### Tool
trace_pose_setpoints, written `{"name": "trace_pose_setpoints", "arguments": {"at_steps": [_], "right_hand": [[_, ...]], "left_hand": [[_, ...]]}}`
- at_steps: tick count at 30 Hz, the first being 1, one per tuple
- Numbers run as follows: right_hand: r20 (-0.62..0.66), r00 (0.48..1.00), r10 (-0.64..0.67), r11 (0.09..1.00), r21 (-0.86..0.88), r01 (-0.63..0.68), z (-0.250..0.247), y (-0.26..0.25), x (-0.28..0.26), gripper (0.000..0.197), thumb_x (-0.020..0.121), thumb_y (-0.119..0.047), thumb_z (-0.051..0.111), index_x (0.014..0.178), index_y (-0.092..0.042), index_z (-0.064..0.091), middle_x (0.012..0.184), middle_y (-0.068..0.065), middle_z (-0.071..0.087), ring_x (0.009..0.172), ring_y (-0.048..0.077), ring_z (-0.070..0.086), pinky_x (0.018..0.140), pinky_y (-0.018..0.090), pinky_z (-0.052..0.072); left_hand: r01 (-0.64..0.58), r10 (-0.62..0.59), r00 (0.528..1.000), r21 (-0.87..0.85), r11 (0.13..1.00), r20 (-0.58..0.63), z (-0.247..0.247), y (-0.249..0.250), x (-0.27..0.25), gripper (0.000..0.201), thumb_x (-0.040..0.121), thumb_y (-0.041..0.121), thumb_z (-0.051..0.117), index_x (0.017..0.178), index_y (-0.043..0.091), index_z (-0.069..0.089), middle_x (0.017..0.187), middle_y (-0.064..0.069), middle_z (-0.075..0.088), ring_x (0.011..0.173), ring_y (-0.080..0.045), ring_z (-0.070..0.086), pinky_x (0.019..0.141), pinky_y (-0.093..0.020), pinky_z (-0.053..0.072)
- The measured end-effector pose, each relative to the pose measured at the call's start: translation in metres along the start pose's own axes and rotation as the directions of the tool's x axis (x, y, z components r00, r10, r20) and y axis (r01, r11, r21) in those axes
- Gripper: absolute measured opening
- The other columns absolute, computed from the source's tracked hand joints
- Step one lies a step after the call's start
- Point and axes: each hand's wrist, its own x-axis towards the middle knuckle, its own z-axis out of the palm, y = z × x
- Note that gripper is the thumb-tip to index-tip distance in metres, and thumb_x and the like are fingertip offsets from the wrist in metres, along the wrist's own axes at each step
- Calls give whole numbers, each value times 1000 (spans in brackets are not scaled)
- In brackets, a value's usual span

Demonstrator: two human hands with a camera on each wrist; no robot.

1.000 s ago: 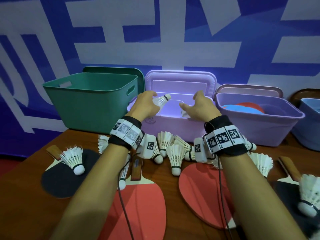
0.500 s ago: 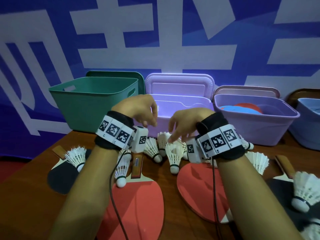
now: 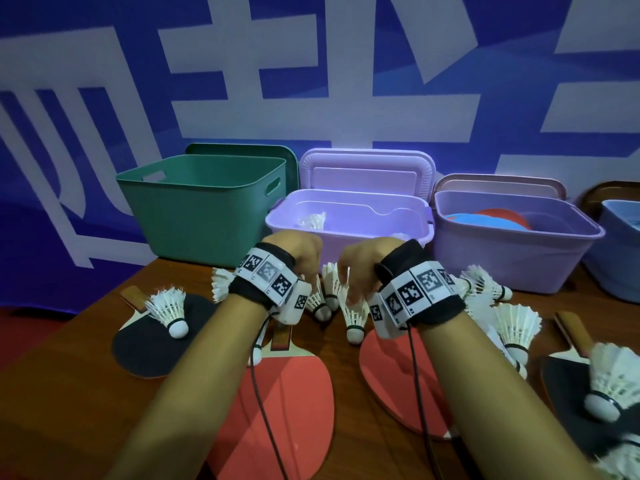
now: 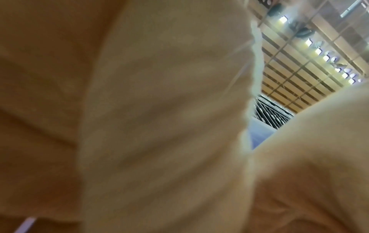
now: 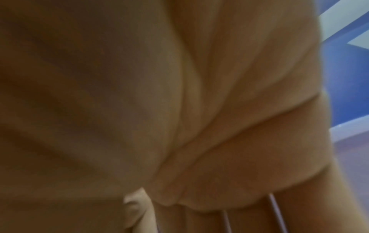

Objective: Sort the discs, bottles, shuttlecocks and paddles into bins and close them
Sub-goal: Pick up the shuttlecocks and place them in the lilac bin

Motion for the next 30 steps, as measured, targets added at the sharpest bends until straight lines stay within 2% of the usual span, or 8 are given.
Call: {"name": "trace_pose_setpoints", "arguments": {"at_steps": [2,5,12,15,20,25,27,30], "right_hand": [[-49,999,-8,1000,8,8,-2,2,-1,28,82,-8,78,100,-13,57,100,10,60,86,23,57,81,37,54],[-75,997,-31,999,42,35,-13,12,-6,28,83,-9,77,107,-3,65,89,13,69,59,13,65,53,22,53],[-388,911,-140,971,125,203,-33,26,-24,13,81,-28,82,84,-19,75,75,-3,74,55,10,69,61,27,58],[-510,851,-126,953,177,247,-37,31,-25,14,81,-29,82,82,-17,73,71,-1,72,53,13,69,61,29,58],[-651,753,-92,930,214,298,-36,39,-23,17,93,-17,61,109,-22,62,73,3,70,47,16,67,54,29,56],[-772,635,18,914,270,302,-39,42,-23,31,94,-7,42,94,-19,71,63,6,63,41,20,64,48,30,53],[-770,630,99,873,371,317,-41,44,-22,33,91,-4,40,90,-13,71,68,13,64,47,27,67,47,34,57],[-678,711,189,731,580,359,-42,46,-23,25,96,-8,42,86,0,64,66,18,61,58,34,68,60,45,62]], "left_hand": [[-15,15,1000,-37,999,5,-4,0,-4,43,72,29,91,106,8,74,91,-5,76,74,-21,67,73,-34,58],[-55,51,998,-94,994,-47,-17,-2,-14,43,73,27,90,108,9,74,79,5,70,69,-17,62,63,-26,50],[-97,72,982,-134,986,-175,-37,-25,-22,26,83,34,81,93,12,70,81,-2,76,71,-20,64,75,-34,54],[-113,89,967,-91,989,-238,-43,-30,-28,21,93,37,67,100,17,69,95,-1,74,91,-21,69,82,-34,53],[-176,111,930,-157,972,-351,-43,-31,-28,12,97,31,62,98,20,66,102,0,69,92,-21,63,82,-34,49],[-165,51,898,-227,960,-437,-40,-32,-21,8,97,29,61,103,23,59,106,1,64,93,-20,60,66,-32,40],[-183,51,902,-272,945,-430,-39,-37,-18,11,97,29,60,106,28,54,106,0,65,89,-20,61,65,-33,43],[-270,92,876,-323,907,-473,-43,-40,-18,15,97,23,57,105,36,58,90,2,67,71,-16,59,63,-32,45]]}}
